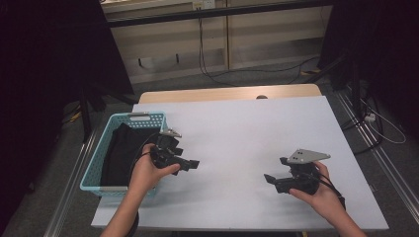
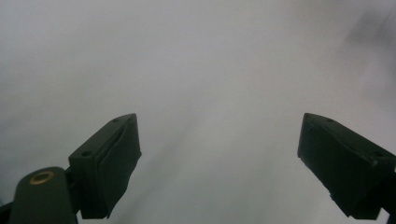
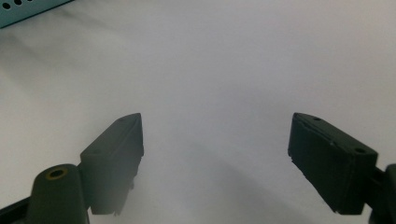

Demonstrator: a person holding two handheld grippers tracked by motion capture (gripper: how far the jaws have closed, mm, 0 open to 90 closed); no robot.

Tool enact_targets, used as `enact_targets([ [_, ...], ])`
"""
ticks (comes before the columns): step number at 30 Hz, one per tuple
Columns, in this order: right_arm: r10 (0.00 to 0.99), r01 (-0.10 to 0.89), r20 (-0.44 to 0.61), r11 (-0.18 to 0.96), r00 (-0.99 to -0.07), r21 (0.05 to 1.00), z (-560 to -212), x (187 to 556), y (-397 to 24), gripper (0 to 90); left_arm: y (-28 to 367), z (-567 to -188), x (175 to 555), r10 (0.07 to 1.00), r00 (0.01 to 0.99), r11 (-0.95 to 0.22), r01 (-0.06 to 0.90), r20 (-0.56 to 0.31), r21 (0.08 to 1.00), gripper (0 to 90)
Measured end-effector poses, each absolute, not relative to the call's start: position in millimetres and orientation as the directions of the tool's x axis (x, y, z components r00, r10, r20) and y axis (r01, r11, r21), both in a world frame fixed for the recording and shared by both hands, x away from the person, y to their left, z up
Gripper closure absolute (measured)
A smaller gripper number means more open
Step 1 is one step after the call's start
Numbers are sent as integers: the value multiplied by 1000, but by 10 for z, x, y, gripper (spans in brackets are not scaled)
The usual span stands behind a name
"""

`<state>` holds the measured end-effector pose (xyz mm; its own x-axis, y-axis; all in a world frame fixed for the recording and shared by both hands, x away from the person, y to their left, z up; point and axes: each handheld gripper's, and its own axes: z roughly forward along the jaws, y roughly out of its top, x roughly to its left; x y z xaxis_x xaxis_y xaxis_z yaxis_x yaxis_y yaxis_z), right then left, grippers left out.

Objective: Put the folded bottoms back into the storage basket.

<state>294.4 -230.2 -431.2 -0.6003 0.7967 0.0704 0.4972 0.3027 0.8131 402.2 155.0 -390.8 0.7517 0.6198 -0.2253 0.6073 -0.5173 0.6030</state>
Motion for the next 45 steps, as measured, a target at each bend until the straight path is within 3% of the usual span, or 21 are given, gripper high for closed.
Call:
enact_targets([
  [45,815,519,66,303,-576,799,-4345,2781,-2547,166,1544,-4175,3724,585,771,-515,593,-252,618,108],
])
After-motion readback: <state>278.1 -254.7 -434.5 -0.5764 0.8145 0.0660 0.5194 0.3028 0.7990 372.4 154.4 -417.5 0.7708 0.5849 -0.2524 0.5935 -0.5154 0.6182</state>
